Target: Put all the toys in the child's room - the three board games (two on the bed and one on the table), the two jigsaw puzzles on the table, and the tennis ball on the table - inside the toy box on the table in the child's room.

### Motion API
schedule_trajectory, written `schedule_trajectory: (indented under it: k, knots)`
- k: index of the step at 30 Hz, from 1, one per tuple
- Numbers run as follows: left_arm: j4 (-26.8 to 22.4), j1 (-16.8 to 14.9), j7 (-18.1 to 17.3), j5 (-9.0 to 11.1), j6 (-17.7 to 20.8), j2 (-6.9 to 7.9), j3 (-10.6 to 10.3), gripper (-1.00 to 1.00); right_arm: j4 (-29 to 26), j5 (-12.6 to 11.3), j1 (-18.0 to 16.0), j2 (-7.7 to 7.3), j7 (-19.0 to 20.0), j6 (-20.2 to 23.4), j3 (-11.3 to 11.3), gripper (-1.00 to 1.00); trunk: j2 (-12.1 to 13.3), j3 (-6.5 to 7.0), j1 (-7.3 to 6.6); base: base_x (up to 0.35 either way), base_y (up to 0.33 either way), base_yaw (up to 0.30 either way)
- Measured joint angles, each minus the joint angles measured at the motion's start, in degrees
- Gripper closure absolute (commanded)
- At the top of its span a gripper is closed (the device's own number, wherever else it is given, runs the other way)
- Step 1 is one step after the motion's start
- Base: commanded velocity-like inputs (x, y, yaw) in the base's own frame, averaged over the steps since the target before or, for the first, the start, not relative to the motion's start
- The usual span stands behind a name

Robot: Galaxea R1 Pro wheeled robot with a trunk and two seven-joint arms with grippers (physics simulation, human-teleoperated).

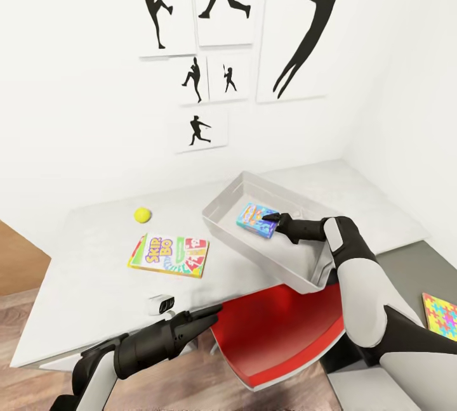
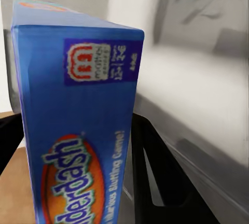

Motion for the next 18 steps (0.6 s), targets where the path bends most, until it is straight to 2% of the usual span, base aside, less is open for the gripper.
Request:
schedule_trajectory:
  k: [18]
  knots:
    - [0.0,0.0,0.0,0.0,0.0,0.05,-0.1,-1.0,0.0,0.0,-1.3,1.06,-0.5,0.0,0.0,1.0,0.0,-1.6,0.0,0.0,0.0,0.0]
